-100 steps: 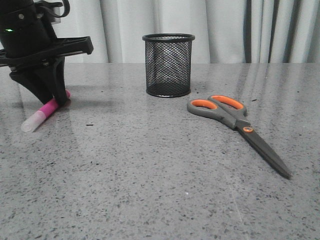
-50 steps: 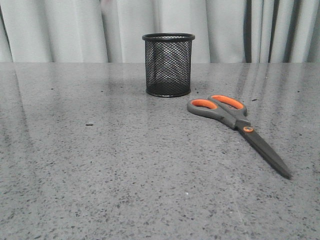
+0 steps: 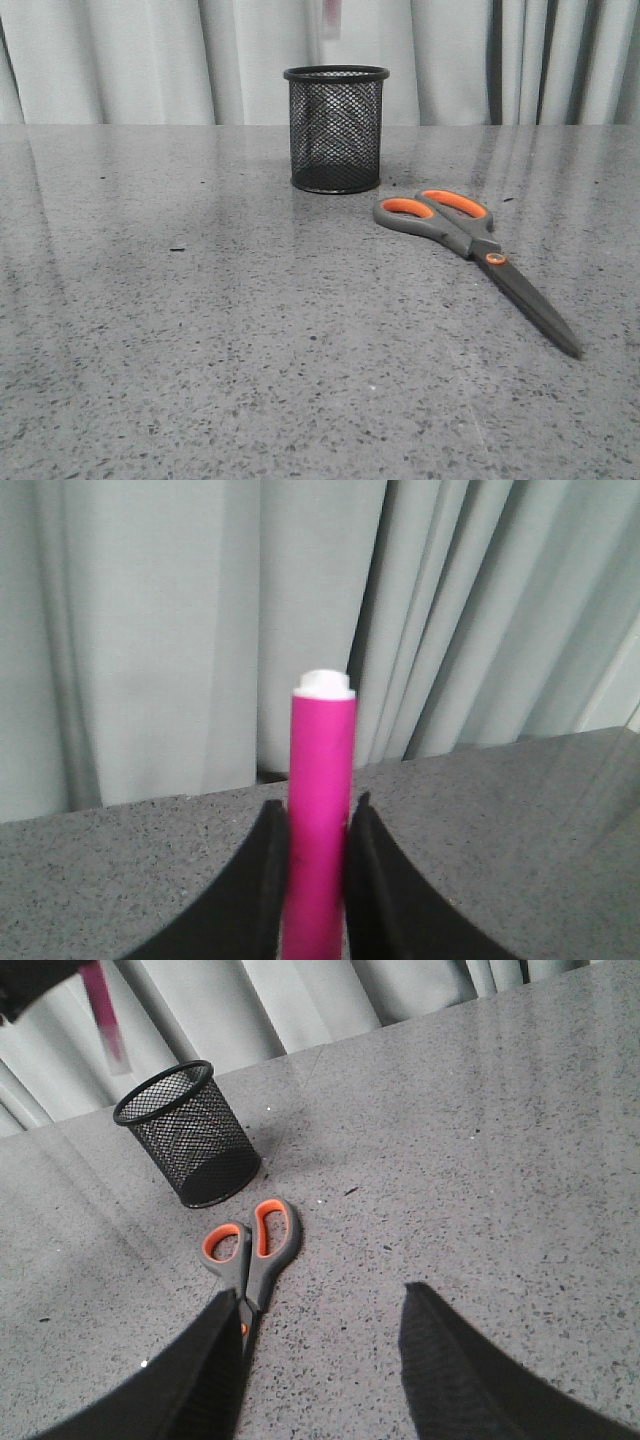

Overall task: Put pen and scissors into bin
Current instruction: 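Lift the pink marker with the left gripper and drop it into the mesh cup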

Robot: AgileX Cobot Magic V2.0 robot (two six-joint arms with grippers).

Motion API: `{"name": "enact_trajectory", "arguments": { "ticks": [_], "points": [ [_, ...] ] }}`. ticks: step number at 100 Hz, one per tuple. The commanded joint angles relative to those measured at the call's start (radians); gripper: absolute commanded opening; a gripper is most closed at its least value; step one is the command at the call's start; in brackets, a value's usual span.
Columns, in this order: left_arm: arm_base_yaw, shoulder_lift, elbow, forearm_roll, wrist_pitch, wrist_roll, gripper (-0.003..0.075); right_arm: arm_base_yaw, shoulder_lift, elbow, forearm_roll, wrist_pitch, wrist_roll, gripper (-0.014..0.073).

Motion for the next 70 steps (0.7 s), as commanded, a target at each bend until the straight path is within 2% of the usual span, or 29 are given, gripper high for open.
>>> {"name": "enact_trajectory", "arguments": {
  "ticks": [1,23,28,35,40,46,55,63,70],
  "points": [
    [-0.007,-0.025,-0.028,0.0,-0.114,0.002,-0.0019,0.0,0.022,-0.026,0.003,-0.067,-0.014,0.032],
    [-0.007,0.015,-0.028,0.0,-0.104,0.004,-0.0017,0.0,0.022,-0.026,0.003,-0.065,-0.014,0.032],
    [-0.007,0.016,-0.028,0.0,-0.104,0.004,0.0004,0.0,0.022,-0.026,0.003,-0.065,-0.014,0.032],
    [-0.007,0.019,-0.028,0.0,-0.104,0.005,0.0096,0.0,0.022,-0.026,0.003,-0.065,-0.014,0.032],
    [-0.007,0.02,-0.028,0.0,-0.104,0.005,0.0201,0.0,0.022,-0.026,0.003,-0.065,-0.014,0.032],
    [-0.005,0.02,-0.028,0.0,-0.104,0.005,0.0371,0.0,0.022,-0.026,0.003,-0.065,-0.014,0.032],
    [-0.005,0.011,-0.028,0.0,-0.108,0.006,0.0491,0.0,0.022,-0.026,0.003,-0.065,-0.014,0.032],
    [-0.005,-0.019,-0.028,0.0,-0.098,0.012,0.0486,0.0,0.022,-0.026,0.003,-0.065,-0.014,0.032],
    [-0.005,-0.077,-0.028,0.007,-0.04,0.018,0.0433,0.0,0.022,-0.032,0.003,-0.047,-0.023,0.032]
  ]
}}
